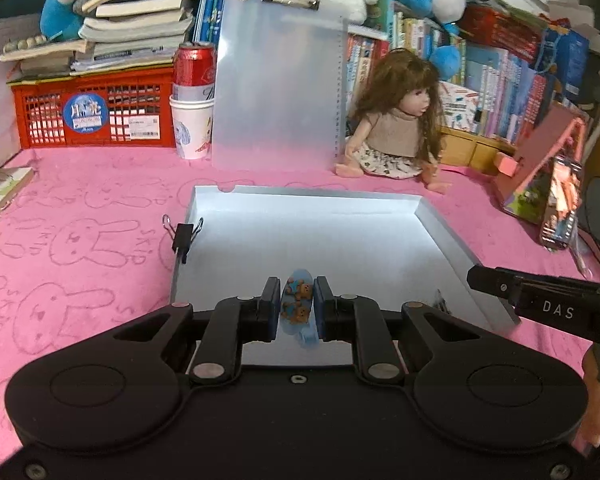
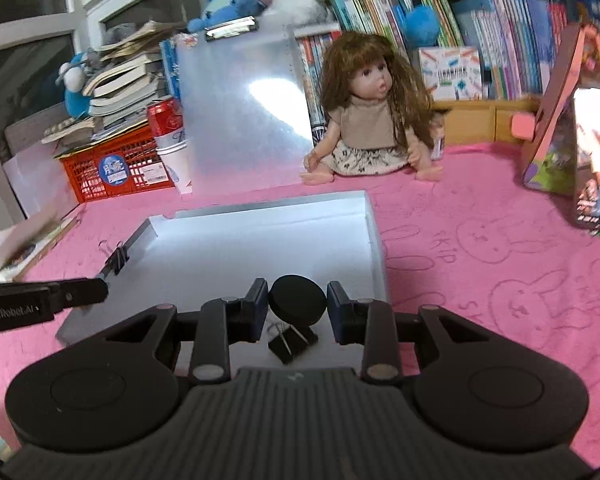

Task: Organize rigid objects
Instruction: 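Release the black lid into the box with the right tool while the left releases the patterned clip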

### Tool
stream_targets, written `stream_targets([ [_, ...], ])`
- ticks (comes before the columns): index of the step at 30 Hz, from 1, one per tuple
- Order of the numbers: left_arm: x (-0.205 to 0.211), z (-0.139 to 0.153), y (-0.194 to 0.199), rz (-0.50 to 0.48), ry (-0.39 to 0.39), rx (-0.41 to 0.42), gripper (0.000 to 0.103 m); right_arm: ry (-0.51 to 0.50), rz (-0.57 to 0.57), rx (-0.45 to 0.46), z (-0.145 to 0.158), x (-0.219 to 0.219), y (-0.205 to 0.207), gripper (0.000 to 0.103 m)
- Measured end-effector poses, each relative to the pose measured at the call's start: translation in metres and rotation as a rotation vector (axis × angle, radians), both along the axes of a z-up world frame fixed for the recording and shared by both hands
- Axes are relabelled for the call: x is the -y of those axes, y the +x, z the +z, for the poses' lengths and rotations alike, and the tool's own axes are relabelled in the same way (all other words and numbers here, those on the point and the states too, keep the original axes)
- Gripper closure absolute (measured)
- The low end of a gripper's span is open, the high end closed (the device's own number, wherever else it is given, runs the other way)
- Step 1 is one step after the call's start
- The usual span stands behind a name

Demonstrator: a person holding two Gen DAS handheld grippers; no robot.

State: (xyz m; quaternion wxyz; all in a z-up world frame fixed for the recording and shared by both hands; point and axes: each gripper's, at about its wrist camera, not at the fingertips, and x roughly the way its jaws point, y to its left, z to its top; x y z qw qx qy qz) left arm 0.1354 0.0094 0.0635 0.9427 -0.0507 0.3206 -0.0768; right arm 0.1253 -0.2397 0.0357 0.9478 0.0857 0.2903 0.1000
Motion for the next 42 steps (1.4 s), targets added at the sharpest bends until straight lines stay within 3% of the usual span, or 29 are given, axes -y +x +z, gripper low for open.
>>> stream_targets([
  [3,0.004,-0.004,0.022,0.019,0.028,-0.001,0.086,0.026,-0.011,-0.033,-0.004,0.001,0.020,0.067],
  [14,0.016,-0.030,0.075,0.088,0.066,-0.054,0.086,-0.027,-0.008,-0.115,-0.021,-0.019,0.063,0.067],
  [30,0.019,-0.049,0.083,0.085,0.098,-0.085,0.086,-0.102,0.010,-0.165,-0.035,-0.034,0.075,0.066],
  [42,0.023,-0.058,0.083,0.072,0.124,-0.106,0.085,-0.091,0.010,-0.164,-0.037,-0.034,0.073,0.062],
])
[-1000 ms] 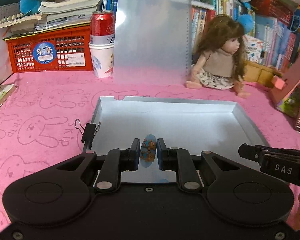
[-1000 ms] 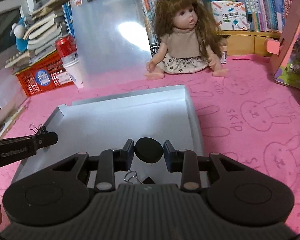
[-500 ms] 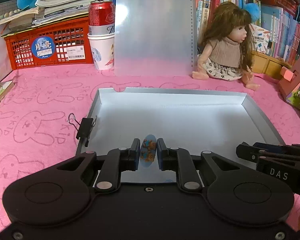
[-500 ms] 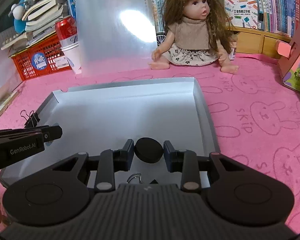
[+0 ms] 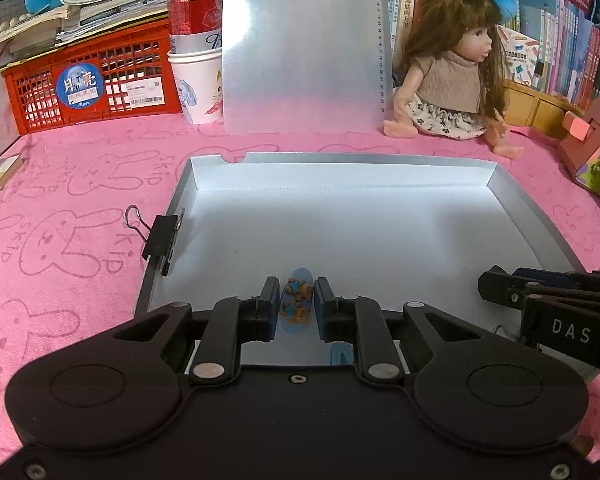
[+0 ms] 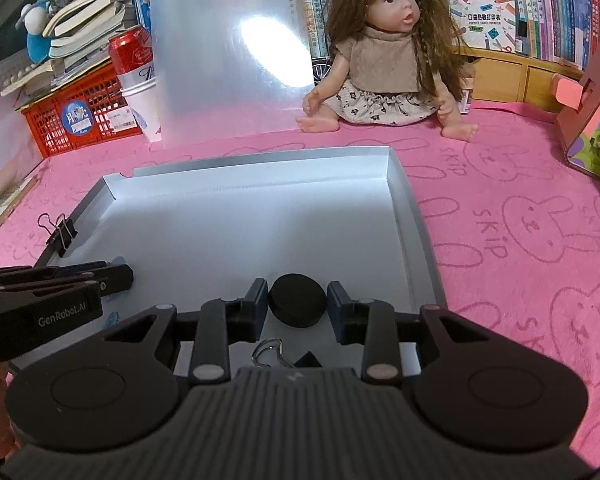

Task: Organize rigid objects
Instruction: 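Release the black lid into the box with the right tool while the left releases the patterned clip, then withdraw both open tools from the box toward the table items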

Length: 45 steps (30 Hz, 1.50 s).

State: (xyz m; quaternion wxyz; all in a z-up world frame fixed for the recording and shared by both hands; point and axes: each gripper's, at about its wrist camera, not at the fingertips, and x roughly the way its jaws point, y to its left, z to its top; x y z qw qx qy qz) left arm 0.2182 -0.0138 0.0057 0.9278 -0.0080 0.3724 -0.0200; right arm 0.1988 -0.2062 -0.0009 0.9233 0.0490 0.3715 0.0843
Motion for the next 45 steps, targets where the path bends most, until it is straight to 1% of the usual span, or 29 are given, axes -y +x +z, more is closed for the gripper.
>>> stream_targets([
  [1,0.000,0.000,-0.001,-0.001,0.001,0.000,0.085,0.000,0.002,0.003,0.000,0.000,-0.001,0.062],
  [2,0.000,0.001,-0.001,-0.002,0.000,0.000,0.082,-0.001,0.004,0.006,0.000,0.000,-0.002,0.062],
  [4,0.000,0.002,-0.002,-0.006,-0.005,0.003,0.073,-0.006,0.005,0.012,0.001,0.000,-0.003,0.061],
  [5,-0.001,0.003,-0.003,-0.006,-0.006,0.006,0.064,-0.006,0.005,0.015,0.002,0.000,-0.004,0.059],
  [6,-0.001,0.004,-0.004,-0.003,-0.006,0.012,0.057,-0.006,0.003,0.019,0.003,0.001,-0.005,0.054],
  [7,-0.001,0.006,-0.006,0.001,-0.005,0.019,0.054,-0.006,0.001,0.025,0.004,0.001,-0.006,0.046],
  [9,-0.002,0.010,-0.011,0.002,-0.008,0.032,0.047,-0.004,0.002,0.037,0.007,0.002,-0.009,0.040],
  [11,-0.002,0.014,-0.015,-0.003,-0.010,0.041,0.043,-0.005,0.000,0.047,0.009,0.003,-0.011,0.034],
  [17,-0.004,0.025,-0.034,-0.020,-0.022,0.071,0.033,0.011,0.008,0.083,0.018,0.008,-0.023,0.022],
  [19,-0.005,0.028,-0.041,-0.025,-0.031,0.080,0.030,0.013,0.013,0.094,0.022,0.010,-0.027,0.019],
  [21,-0.006,0.032,-0.049,-0.033,-0.038,0.096,0.026,0.012,0.018,0.111,0.025,0.011,-0.033,0.018],
  [27,-0.007,0.040,-0.073,-0.055,-0.042,0.128,0.023,-0.002,0.027,0.170,0.033,0.015,-0.057,0.014],
  [32,-0.014,0.041,-0.095,-0.053,-0.066,0.138,0.022,-0.032,0.036,0.252,0.035,0.023,-0.088,0.008],
  [34,-0.016,0.040,-0.105,-0.053,-0.066,0.146,0.022,-0.050,0.045,0.275,0.034,0.027,-0.100,0.008],
  [37,-0.020,0.038,-0.120,-0.052,-0.057,0.152,0.022,-0.068,0.042,0.282,0.030,0.032,-0.113,0.007],
  [45,-0.029,0.027,-0.156,-0.046,-0.059,0.153,0.021,-0.073,0.026,0.280,0.017,0.045,-0.142,0.007],
])
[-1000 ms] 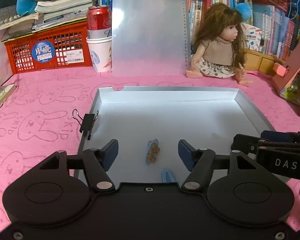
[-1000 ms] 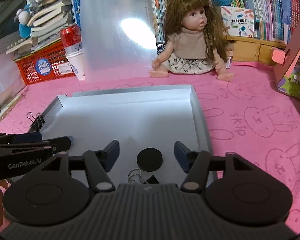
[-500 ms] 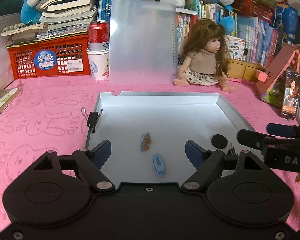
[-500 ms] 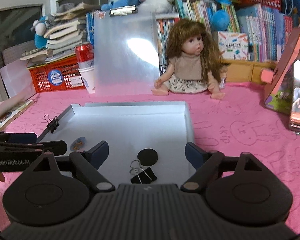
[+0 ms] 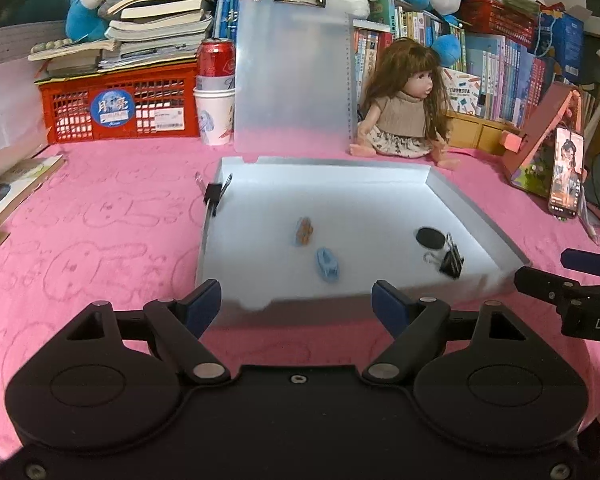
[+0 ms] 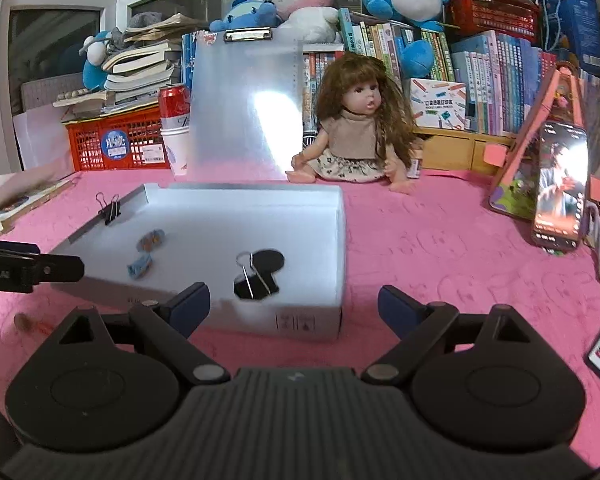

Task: Organize rigid objects
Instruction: 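Withdraw both open tools from the box toward the table items, then grasp another black round lid with the right tool while the left approaches the brown nut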

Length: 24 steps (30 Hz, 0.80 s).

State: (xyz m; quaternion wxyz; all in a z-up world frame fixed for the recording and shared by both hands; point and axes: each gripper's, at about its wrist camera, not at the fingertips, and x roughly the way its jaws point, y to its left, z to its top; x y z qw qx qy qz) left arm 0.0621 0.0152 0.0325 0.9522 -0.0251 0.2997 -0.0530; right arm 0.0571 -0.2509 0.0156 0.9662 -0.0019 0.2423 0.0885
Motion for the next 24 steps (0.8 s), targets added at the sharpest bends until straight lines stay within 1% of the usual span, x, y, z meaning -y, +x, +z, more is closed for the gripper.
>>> stream_targets([
  [4,-0.001,-0.007,-0.016,0.007,0.002,0.001,0.021,-0.006,0.003,-0.002,-0.008,0.000,-0.014,0.007],
  [8,0.000,-0.011,-0.027,0.008,0.024,0.003,0.021,-0.031,0.006,0.003,-0.015,-0.004,-0.026,0.007],
  [13,0.002,-0.014,-0.039,0.013,0.048,0.017,0.020,-0.039,0.007,0.009,-0.019,-0.005,-0.035,0.007],
  [19,-0.001,-0.018,-0.047,0.022,0.049,0.009,0.020,-0.091,-0.015,0.059,-0.022,-0.008,-0.045,0.007],
  [24,-0.006,-0.021,-0.055,0.032,0.043,0.006,0.020,-0.088,-0.006,0.042,-0.026,-0.009,-0.048,0.007],
])
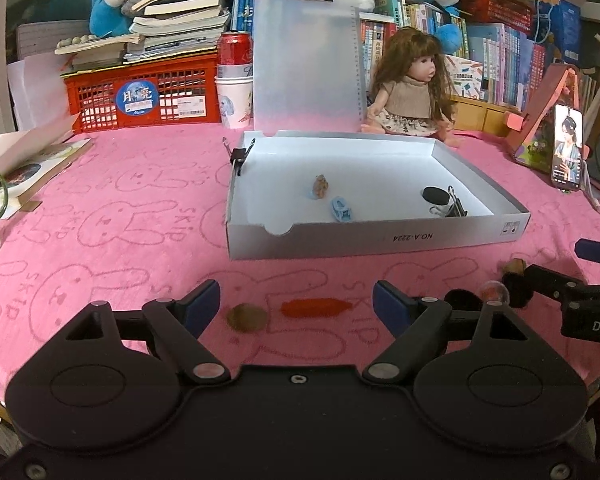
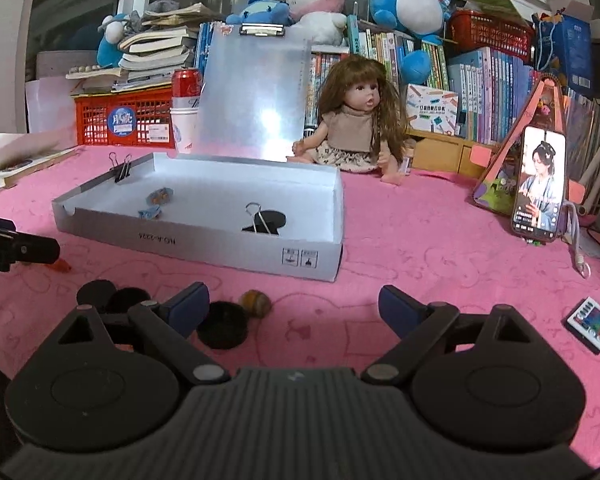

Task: Organize rigid objects
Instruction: 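Grasp another black round lid with the right tool while the left approaches the brown nut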

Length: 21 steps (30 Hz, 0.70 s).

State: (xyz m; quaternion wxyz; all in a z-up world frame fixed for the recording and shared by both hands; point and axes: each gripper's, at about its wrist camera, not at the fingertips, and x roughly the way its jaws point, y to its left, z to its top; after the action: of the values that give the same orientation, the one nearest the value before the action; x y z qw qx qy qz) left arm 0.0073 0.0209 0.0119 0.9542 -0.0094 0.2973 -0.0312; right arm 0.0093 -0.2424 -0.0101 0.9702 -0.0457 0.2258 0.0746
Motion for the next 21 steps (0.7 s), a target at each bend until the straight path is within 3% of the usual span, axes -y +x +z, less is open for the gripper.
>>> stream_targets([
  [3,-0.004,-0.002,-0.006,0.009,-0.004,-0.005,0.020,0.020,0.002,-0.018,-0.004,0.001,-0.001,0.008],
  [13,-0.005,-0.008,-0.017,0.020,-0.011,-0.005,0.021,0.000,0.051,-0.014,-0.008,-0.009,-0.010,0.028],
  [16,-0.005,-0.008,-0.017,0.030,0.003,0.014,0.027,0.006,0.065,-0.019,-0.009,-0.012,-0.010,0.031],
  [21,-0.012,-0.007,-0.015,0.049,0.015,0.022,0.044,0.012,0.081,-0.025,-0.010,-0.014,-0.009,0.038],
])
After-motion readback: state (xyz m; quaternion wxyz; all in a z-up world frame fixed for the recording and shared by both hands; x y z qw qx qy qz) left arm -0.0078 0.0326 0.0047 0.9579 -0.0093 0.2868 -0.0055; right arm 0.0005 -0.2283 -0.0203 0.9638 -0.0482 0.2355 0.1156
